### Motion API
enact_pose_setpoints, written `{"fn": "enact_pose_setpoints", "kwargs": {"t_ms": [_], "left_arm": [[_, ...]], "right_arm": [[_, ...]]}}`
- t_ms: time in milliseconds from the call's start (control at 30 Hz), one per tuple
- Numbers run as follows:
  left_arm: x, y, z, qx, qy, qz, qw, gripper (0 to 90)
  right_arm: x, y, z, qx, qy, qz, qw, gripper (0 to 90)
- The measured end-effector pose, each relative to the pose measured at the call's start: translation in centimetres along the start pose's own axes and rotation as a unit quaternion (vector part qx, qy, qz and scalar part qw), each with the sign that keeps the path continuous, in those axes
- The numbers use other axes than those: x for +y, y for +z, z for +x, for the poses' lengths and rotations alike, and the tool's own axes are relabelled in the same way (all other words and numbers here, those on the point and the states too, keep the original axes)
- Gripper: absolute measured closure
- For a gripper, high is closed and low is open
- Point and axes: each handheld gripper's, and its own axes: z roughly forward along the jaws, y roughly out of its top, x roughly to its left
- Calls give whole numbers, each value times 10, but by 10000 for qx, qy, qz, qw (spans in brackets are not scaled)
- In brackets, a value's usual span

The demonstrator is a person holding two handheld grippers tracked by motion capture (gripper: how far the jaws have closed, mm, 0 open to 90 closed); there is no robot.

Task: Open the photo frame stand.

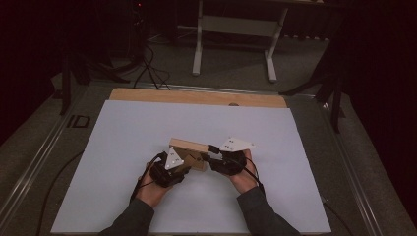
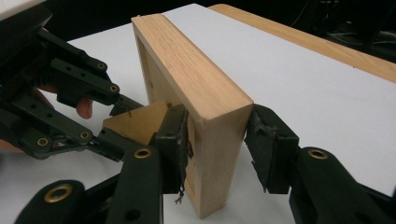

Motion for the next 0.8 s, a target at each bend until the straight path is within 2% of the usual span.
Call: {"fn": "enact_pose_setpoints", "kwargs": {"t_ms": [233, 400, 533, 633, 800], "left_arm": [[-1, 2, 2, 33, 1, 28, 10000, 665], [-2, 2, 3, -30, -93, 12, 10000, 664], [-3, 0, 6, -146, -234, -24, 9996, 660], [-4, -3, 8, -331, -459, -146, 9983, 652], [-6, -5, 7, -492, -510, -93, 9974, 625]], "right_arm": [[0, 2, 2, -19, -74, -21, 10000, 580], [-1, 1, 3, 19, -57, -27, 10000, 572], [-1, 1, 4, 113, -24, -12, 9999, 556], [-1, 2, 6, 208, -40, 8, 9998, 534], [-1, 3, 12, 294, -162, 46, 9994, 505]]}}
